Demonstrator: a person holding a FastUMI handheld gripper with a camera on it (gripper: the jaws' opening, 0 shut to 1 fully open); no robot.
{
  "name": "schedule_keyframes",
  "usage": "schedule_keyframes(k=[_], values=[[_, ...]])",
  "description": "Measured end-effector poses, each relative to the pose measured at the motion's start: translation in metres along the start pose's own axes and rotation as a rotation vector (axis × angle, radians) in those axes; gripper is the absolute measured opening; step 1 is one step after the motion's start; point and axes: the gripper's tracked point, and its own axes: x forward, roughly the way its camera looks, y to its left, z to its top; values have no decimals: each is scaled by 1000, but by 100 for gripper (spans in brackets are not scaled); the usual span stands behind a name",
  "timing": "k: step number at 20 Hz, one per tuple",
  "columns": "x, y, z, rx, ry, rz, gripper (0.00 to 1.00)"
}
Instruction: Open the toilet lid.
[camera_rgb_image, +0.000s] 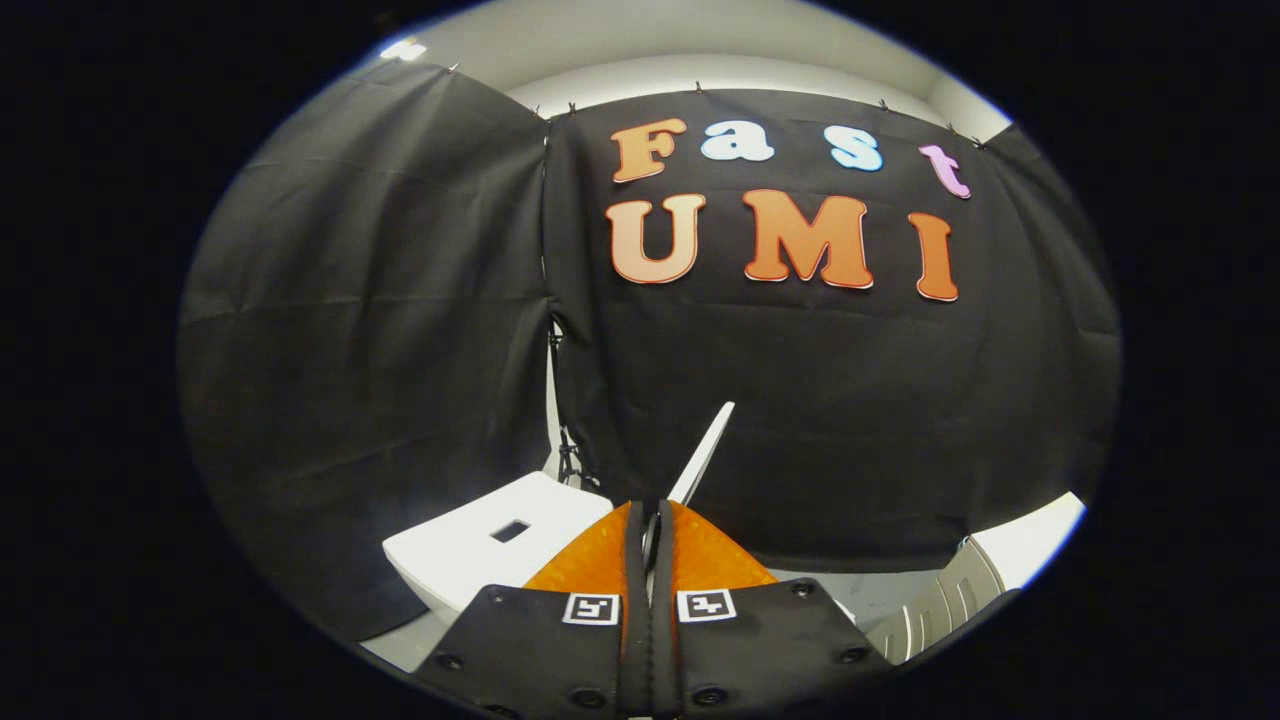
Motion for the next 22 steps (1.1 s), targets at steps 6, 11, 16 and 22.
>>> schedule_keyframes(k=[6, 11, 16, 22], values=[[17, 54, 13, 37, -40, 42, 8], [28, 87, 14, 28, -32, 83, 8], [37, 131, 12, -12, -6, 137, 8], [53, 182, 6, -64, 14, 180, 8]])
